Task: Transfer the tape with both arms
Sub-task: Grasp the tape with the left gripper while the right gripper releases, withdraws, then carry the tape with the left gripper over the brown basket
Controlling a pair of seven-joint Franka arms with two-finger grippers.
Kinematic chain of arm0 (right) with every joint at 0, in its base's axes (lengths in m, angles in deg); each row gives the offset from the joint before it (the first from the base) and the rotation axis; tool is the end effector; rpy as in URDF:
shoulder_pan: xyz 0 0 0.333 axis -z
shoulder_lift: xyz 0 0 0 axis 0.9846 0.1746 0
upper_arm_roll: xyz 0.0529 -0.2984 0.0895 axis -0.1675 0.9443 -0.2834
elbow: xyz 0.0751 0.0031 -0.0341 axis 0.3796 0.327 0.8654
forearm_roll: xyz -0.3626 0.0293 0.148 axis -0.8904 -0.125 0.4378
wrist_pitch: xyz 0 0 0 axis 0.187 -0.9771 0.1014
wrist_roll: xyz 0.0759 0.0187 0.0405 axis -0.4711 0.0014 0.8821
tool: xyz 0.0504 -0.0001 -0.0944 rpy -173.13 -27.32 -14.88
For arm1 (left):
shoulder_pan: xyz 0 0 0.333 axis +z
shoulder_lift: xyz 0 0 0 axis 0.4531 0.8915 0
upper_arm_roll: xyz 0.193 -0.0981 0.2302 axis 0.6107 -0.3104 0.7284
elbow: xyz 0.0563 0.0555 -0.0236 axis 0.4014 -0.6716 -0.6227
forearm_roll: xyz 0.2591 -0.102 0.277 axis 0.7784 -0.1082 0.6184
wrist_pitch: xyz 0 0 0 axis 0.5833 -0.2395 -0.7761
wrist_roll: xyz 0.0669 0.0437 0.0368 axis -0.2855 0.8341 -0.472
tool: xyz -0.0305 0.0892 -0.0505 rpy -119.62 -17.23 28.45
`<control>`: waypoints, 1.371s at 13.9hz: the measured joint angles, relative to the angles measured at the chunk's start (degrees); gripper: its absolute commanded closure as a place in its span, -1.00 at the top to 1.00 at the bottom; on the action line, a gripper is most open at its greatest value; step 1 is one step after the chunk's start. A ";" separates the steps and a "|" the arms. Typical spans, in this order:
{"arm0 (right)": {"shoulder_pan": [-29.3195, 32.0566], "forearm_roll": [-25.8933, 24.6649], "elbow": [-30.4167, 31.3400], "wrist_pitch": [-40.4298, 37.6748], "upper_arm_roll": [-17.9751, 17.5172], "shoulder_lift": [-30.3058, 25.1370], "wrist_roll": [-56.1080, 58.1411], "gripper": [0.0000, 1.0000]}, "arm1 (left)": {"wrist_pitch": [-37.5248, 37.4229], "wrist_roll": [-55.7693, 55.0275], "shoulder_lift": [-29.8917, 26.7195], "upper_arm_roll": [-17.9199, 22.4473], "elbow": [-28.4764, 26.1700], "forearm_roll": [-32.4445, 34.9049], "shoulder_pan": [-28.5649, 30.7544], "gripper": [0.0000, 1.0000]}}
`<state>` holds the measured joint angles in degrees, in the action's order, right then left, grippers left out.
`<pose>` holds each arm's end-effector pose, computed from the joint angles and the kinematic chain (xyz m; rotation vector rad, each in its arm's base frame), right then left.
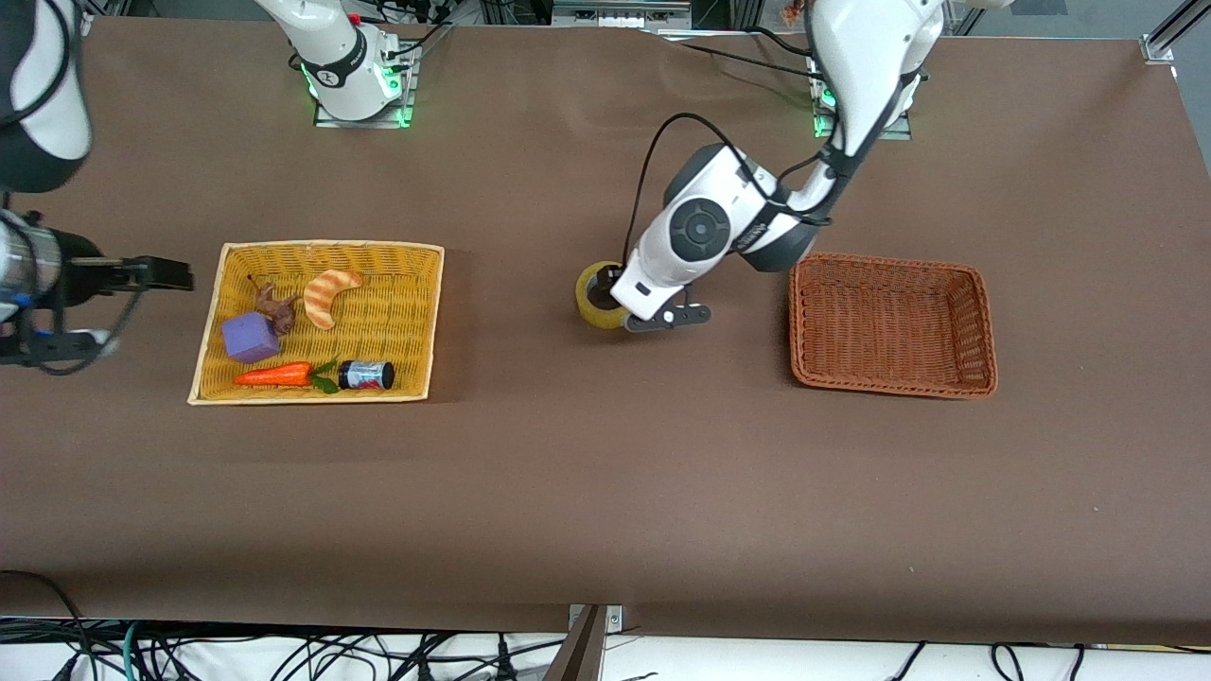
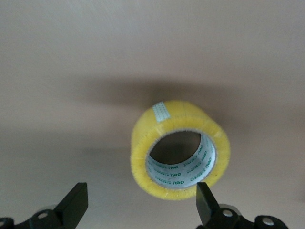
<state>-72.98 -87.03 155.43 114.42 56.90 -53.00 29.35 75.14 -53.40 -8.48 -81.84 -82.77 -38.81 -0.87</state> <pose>0.6346 -0.0220 0.5511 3.0639 0.0997 -0.3540 0.4811 -0.4532 0.2385 2.9500 0.2463 -0.4060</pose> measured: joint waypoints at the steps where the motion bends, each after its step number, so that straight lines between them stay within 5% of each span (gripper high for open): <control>1: 0.16 -0.29 0.34 1.37 0.37 -1.35 0.31 1.00 | 2.02 -0.36 0.94 0.01 -1.02 0.00 -1.23 1.00; 3: 0.17 -1.19 3.33 4.03 0.39 -5.46 0.32 1.00 | 5.04 -2.42 2.84 0.02 -1.87 0.00 -3.35 0.97; 4: 0.17 -1.26 6.08 4.32 0.45 -7.91 0.32 1.00 | 5.93 -3.19 3.38 0.10 -1.86 0.00 -3.87 0.77; 6: 0.18 -1.37 10.90 4.90 1.03 -12.14 0.32 1.00 | 6.13 -3.40 3.37 0.29 -1.77 0.00 -3.83 -0.02; 7: 0.18 -1.37 12.27 4.87 1.31 -13.89 0.32 1.00 | 6.14 -3.40 3.35 0.27 -1.58 0.00 -3.86 -0.08; 8: 0.19 -1.24 13.92 4.84 1.44 -15.77 0.36 1.00 | 6.14 -3.47 3.36 0.26 -1.47 0.00 -3.95 -0.02; 11: 0.16 2.71 19.07 5.34 1.34 -19.69 0.37 1.00 | 5.82 -3.69 3.35 0.82 -1.49 0.00 -3.34 0.71; 14: 0.15 3.72 22.54 8.59 1.22 -20.73 0.37 1.00 | 5.84 -3.70 3.46 1.19 -1.48 0.02 -2.36 0.63; 15: 0.15 3.72 22.86 8.99 1.23 -20.63 0.37 1.00 | 5.89 -3.70 3.59 1.27 -1.48 0.02 -2.22 0.42; 18: 0.24 3.72 22.25 9.87 2.08 -19.44 0.36 1.00 | 6.12 -3.70 4.42 1.28 -1.44 0.02 -2.41 -1.00; 19: 0.30 3.72 21.80 10.06 2.75 -18.84 0.36 1.00 | 6.27 -3.70 4.60 1.25 -1.43 0.02 -2.53 -1.00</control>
<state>-72.68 -83.31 177.23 124.47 59.65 -71.84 29.71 81.41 -57.10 -3.89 -80.58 -84.20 -38.79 -3.41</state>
